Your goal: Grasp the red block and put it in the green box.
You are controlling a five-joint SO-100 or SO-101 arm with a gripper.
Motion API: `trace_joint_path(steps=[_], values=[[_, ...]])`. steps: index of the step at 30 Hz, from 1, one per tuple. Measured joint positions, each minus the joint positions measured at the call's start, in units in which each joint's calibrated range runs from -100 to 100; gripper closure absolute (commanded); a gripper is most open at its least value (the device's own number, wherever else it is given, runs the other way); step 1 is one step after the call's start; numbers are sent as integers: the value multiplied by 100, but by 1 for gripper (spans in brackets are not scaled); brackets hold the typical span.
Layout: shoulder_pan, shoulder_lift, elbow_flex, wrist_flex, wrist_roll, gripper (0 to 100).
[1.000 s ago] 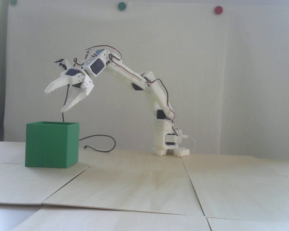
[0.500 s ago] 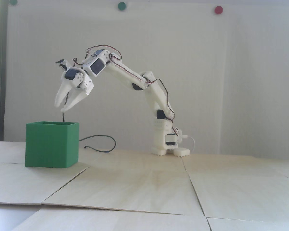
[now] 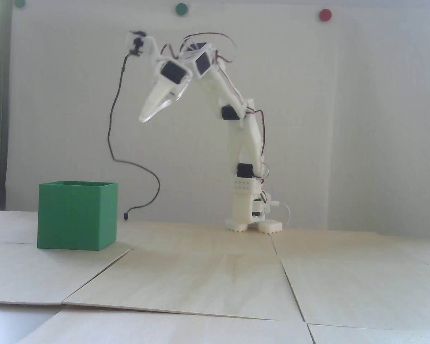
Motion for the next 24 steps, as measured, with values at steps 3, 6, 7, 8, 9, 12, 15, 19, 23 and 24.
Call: trace_joint_path(steps=[3, 6, 7, 8, 9, 12, 15, 19, 23, 24], values=[[-558, -963, 922, 358, 935, 98], [-971, -1951, 1916, 840, 1742, 98], [-1146, -2308, 2292, 1023, 1906, 98], [-1314, -2648, 2668, 1148, 2009, 98], [-1498, -2997, 3071, 1215, 2081, 98], [-2010, -4051, 4458, 1123, 2106, 98], [-2239, -5089, 6141, 458, 2055, 97], [-2331, -6625, 9230, -1481, 2050, 97], [-2384, -7962, 11656, -2745, 2050, 97], [-2384, -8269, 12149, -2862, 2050, 97]])
